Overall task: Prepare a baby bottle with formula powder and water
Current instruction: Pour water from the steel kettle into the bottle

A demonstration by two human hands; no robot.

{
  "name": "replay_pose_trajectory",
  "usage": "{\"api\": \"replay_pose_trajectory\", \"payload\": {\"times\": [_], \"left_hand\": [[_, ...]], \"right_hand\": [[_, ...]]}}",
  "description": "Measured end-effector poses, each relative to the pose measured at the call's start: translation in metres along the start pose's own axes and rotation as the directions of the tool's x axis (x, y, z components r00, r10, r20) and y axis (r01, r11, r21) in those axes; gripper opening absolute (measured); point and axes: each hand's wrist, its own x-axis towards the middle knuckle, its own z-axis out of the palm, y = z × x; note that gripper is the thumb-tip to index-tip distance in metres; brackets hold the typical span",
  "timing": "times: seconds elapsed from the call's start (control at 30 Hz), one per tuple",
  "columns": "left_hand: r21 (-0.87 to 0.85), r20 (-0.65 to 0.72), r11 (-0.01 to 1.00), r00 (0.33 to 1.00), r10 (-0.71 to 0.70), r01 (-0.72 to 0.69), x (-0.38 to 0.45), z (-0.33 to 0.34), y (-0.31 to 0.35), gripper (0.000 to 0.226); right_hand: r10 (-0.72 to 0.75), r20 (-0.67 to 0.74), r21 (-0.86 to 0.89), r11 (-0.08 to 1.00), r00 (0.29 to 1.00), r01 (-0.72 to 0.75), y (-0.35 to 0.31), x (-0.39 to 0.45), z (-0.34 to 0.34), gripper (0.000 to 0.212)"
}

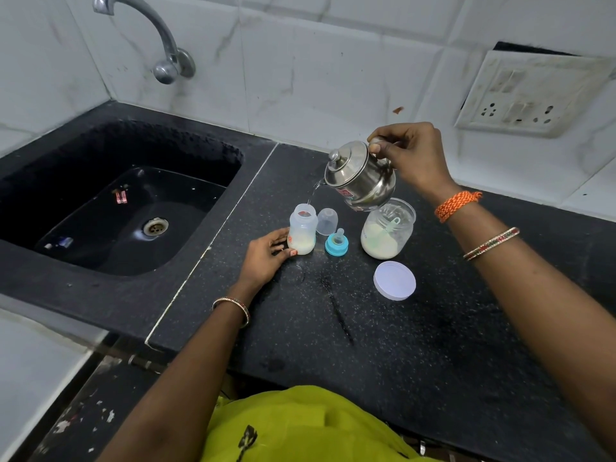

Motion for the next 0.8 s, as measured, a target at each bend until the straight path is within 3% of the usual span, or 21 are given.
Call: {"api": "replay_pose_trajectory", "payload": {"times": [0.8], "left_hand": [[-0.013, -0.002, 1.000, 1.000, -0.017, 0.017, 0.0010, 0.0001, -0.0016, 0.053]], "right_hand": [[-0.013, 0.022, -0.068, 0.998, 1.000, 0.015, -0.0038, -0.0030, 0.0026, 0.012]]}}
